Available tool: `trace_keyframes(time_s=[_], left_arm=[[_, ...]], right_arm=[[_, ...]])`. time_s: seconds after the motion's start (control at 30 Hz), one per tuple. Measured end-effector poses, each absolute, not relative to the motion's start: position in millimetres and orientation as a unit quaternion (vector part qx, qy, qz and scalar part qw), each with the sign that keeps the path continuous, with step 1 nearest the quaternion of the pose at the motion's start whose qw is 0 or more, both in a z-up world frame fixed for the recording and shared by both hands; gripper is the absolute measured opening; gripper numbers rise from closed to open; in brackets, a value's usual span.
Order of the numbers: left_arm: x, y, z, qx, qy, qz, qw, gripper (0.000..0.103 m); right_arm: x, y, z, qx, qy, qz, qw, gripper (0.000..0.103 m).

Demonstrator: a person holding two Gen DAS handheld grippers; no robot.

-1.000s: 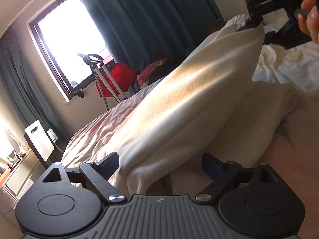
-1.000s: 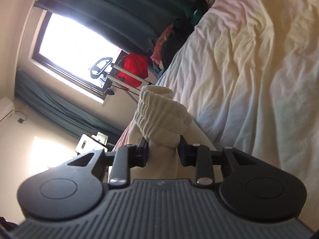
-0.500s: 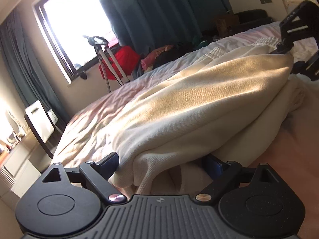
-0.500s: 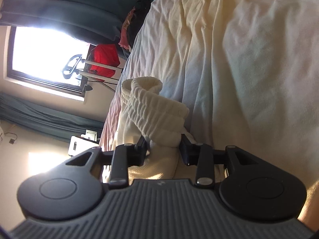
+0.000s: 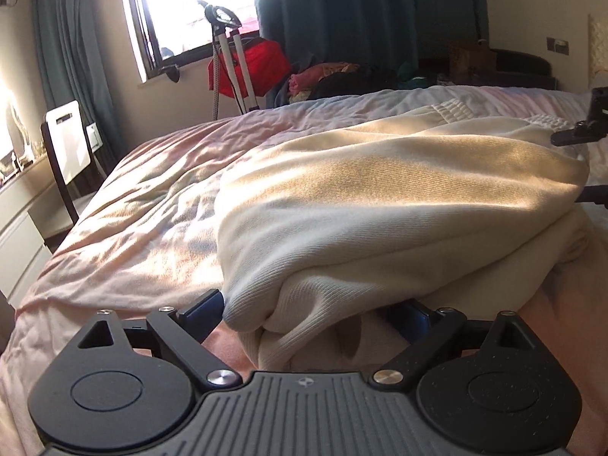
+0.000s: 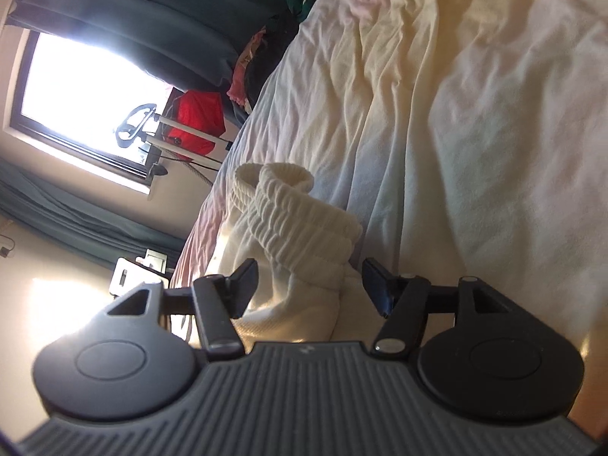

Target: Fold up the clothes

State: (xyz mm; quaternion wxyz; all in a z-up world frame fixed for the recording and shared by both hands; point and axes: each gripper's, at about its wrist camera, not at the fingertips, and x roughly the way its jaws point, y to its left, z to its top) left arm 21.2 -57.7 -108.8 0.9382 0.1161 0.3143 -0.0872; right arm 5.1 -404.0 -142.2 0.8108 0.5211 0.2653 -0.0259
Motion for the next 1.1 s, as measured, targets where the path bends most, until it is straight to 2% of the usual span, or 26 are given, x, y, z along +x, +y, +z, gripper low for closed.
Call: trace_keyframes(time_s=[0.17,0.2,0.23,0.27,0.47,0.63,0.87,0.9,0.97,1.03,1.1], left_arm=[[29,-39,-107,0.04,0.341,-0.075,0.936,0.096],[29,-36,-106,0.032,0.342,-0.073,0.936,0.096],[29,-35,-105,0.027,0.342,-0.07,0.937,0.096],[28,-34,-104,0.023,0.341,-0.068,0.937,0.096],[30,-21,-98,-0.011,0.339,-0.04,0.94,0.096],[30,-18,-97,-0.017,0.342,-0.031,0.939,0.096],[31,-19,-99,-0.013,0.344,-0.031,0.938,0.096],[31,-20,-98,-0.012,0.344,-0.031,0.938,0.096],[31,-19,-98,-0.012,0.344,-0.032,0.938,0.096],[31,-18,-96,-0.015,0.354,-0.036,0.935,0.095],[28,-15,-88,-0.031,0.363,-0.055,0.93,0.09]], right_arm=[[18,-398,-157,0.522,0.308,-0.023,0.795,0.063],[20,-397,-158,0.518,0.312,-0.024,0.796,0.068],[22,-395,-159,0.513,0.315,-0.025,0.798,0.077],[25,-395,-161,0.512,0.318,-0.024,0.797,0.079],[30,-388,-163,0.525,0.307,0.009,0.794,0.08],[25,-377,-139,0.507,0.248,0.085,0.821,0.081],[35,-371,-156,0.485,0.317,0.039,0.814,0.079],[36,-368,-155,0.477,0.32,0.038,0.818,0.078],[35,-362,-149,0.447,0.323,0.027,0.834,0.066],[32,-361,-146,0.438,0.321,0.015,0.84,0.046],[26,-363,-144,0.446,0.31,0.006,0.84,0.039]])
